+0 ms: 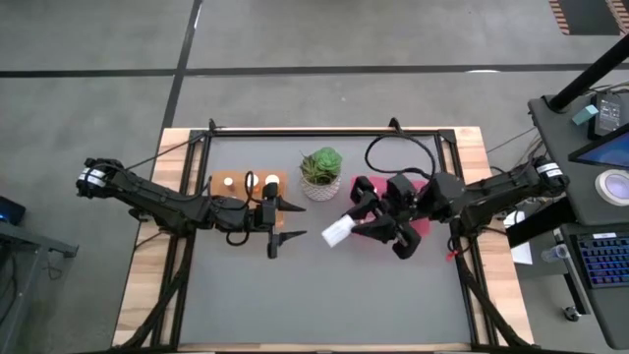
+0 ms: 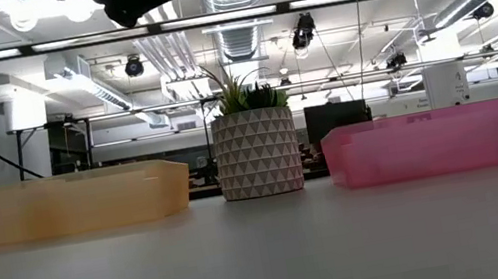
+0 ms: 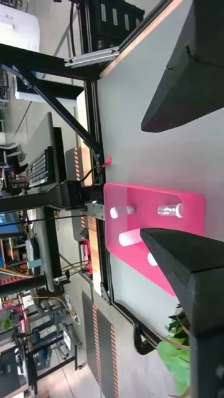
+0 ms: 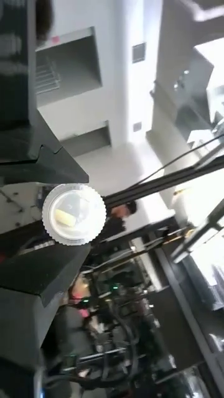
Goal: Pick and place medicine bottles into bin by pill shape (circle, oval)
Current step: Put the small white pill bottle in the pink bin
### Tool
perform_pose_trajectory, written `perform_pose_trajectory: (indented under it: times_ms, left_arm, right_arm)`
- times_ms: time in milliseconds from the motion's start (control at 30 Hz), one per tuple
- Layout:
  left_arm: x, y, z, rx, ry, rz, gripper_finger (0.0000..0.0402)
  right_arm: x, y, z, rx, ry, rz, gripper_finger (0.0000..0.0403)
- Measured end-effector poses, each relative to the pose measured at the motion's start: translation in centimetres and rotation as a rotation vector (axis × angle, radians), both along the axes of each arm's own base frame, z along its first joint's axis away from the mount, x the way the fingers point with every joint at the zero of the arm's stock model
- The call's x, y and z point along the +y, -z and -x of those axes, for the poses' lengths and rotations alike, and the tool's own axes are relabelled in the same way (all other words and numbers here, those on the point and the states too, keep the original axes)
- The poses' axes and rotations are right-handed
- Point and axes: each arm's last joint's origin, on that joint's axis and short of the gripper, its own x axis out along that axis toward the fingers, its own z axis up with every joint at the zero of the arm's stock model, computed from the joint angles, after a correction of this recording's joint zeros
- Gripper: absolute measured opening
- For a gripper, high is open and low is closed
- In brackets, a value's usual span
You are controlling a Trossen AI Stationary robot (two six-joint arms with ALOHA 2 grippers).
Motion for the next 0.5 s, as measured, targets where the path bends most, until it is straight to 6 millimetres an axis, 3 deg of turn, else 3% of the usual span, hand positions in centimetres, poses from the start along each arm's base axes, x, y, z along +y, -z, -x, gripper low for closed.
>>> perform_pose_trajectory:
  times_ms: [300,500]
  left_arm:
    - [-0.3,0.4,0.4,0.061,0.053,0.041,0.025]
    - [-0.2,0.5,1.2,0.126,0.054,0.088,0.025]
  right_arm:
    - [-1.5,3.0,-1.4,0.459,0.061,0.093,0.0144]
    - [-2.5,4.9,-2.8,0.713,0.246,0.208,0.0144]
